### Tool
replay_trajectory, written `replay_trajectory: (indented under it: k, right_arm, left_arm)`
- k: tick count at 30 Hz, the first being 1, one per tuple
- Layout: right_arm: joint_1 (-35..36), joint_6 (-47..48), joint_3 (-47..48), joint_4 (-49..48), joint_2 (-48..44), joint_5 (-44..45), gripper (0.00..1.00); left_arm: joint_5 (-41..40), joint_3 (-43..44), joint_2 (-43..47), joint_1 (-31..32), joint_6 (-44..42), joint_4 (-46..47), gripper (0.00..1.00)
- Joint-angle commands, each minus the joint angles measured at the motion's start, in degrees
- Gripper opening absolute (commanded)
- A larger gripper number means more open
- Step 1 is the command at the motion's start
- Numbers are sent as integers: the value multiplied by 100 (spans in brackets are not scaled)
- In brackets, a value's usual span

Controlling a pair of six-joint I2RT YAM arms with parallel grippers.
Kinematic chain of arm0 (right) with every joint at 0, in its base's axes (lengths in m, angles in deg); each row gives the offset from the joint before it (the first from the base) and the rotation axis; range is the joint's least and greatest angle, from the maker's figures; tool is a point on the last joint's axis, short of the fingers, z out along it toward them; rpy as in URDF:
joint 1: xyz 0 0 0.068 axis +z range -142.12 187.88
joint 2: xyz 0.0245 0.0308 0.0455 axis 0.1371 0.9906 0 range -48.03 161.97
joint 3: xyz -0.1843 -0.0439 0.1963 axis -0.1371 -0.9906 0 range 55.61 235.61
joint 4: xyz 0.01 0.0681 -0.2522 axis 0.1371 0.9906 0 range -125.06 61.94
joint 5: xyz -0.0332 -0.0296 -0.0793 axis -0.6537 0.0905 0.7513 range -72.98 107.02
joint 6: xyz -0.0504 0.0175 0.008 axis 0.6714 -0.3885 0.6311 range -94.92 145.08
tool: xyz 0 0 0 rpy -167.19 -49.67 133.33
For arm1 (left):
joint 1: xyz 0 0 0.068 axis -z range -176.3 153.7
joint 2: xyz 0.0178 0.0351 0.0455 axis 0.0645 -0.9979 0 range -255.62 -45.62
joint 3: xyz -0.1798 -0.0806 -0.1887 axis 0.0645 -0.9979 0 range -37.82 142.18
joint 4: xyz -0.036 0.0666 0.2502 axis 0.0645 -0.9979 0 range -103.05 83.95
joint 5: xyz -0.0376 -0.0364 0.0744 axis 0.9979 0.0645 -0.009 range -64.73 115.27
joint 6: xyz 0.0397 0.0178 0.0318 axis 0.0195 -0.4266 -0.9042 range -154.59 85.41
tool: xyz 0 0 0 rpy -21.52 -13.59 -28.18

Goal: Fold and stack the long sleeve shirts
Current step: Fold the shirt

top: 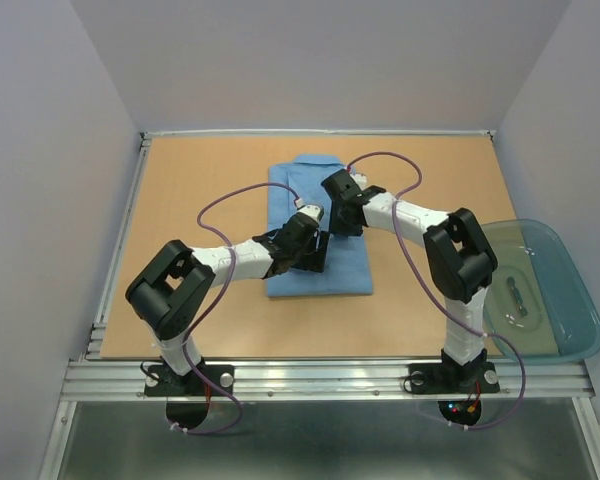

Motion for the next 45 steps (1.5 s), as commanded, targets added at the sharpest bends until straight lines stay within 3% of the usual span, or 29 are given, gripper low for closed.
replay_trajectory:
  k: [1,5,6,8,14,17,21,26,39,45]
  right_arm:
    - [41,-111,302,154,59,311,39]
    - [50,-137,241,171,-55,399,19]
    - [41,-163,232,163,-160,408,9]
    - [41,-224,153,154,-335,382,2]
    - [41,-523,-759,-381,-1214,93,1]
    - [41,-848,-1865,-1224,-1908,-242,1]
    - [41,-1279,-2861,-1911,-2349,-322,17]
    - [41,-1525,-3555,-1990,-2463,-357,19]
    - [-266,-1359,-3758,-2026,-2542,-278,23]
    - [-407,-815,-3785,-2009,-3034,-111,41]
  left_arm:
    - [-74,53,-31,49,94,74,77]
    - [-65,45,-40,49,155,56,77]
    - [-65,45,-48,49,164,65,77]
    - [-74,53,-40,49,164,56,77]
    - [-100,53,-40,49,243,39,76]
    - [-109,45,-31,41,278,39,75]
    - [-118,36,-13,49,296,47,75]
    - [-127,18,66,49,331,56,75]
    - [-118,-34,628,49,226,179,78]
    - [-39,-17,1014,49,-11,170,78]
